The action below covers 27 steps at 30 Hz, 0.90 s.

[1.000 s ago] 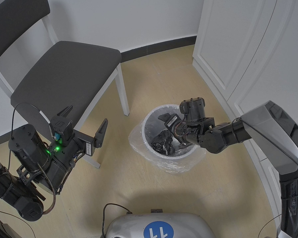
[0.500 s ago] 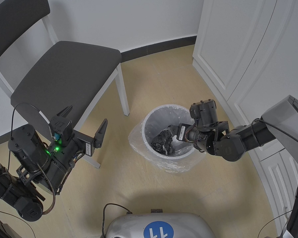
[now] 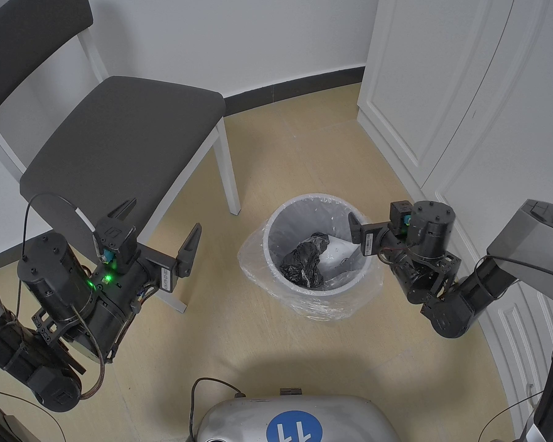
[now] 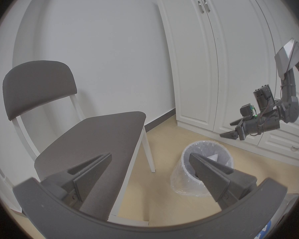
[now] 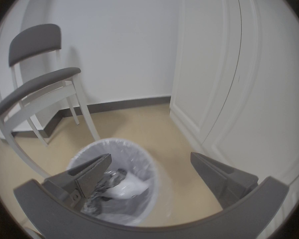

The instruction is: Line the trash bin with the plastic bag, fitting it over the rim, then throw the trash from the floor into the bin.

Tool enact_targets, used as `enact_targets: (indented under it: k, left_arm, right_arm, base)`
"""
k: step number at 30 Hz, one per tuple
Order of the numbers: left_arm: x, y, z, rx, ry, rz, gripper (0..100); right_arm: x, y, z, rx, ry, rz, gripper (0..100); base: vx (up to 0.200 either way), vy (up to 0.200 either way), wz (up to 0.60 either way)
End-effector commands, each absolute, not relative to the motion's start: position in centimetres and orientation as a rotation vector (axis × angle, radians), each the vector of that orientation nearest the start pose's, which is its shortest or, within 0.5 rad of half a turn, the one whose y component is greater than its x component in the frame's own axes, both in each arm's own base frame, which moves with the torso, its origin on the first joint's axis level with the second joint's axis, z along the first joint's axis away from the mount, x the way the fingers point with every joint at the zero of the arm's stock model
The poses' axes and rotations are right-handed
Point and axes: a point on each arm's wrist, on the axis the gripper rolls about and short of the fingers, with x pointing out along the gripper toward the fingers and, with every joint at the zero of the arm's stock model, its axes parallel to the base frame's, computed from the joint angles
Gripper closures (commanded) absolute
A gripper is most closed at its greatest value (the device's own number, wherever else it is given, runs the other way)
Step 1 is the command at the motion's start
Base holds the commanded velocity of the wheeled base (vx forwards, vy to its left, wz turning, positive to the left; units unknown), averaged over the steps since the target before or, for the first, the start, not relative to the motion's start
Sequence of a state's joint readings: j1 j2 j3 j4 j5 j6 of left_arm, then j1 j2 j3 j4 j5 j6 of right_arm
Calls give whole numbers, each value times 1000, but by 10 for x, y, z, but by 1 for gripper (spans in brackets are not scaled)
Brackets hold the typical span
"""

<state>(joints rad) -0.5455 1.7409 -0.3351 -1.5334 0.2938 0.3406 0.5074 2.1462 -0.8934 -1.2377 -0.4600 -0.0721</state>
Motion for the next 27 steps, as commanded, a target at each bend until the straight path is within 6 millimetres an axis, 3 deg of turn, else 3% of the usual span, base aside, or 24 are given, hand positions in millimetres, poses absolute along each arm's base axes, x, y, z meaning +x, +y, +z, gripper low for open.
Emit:
enact_targets:
  k: [1,6,11,19,20,27]
  left_arm:
    - [225,-129,148,286,-158,-229,0]
    - [224,-129,153,277,-180,-223,0]
    - [226,-128,159,267,-199,-212,0]
    - [226,-127,166,249,-227,-202,0]
    - [224,-125,170,241,-240,-197,0]
    - [207,-113,188,211,-300,-177,0]
  right_arm:
    - [349,139,57,-419,-13,-31,0]
    - [348,136,66,-397,-37,-39,0]
    - [342,130,92,-365,-93,-59,0]
    - [308,120,128,-319,-148,-40,0]
    - [294,116,138,-315,-163,-24,0]
    - [256,101,164,-282,-224,13,0]
  base:
    - [0,0,0]
    - [0,0,0]
    - [0,0,0]
    - [0,0,0]
    - [0,0,0]
    - [0,0,0]
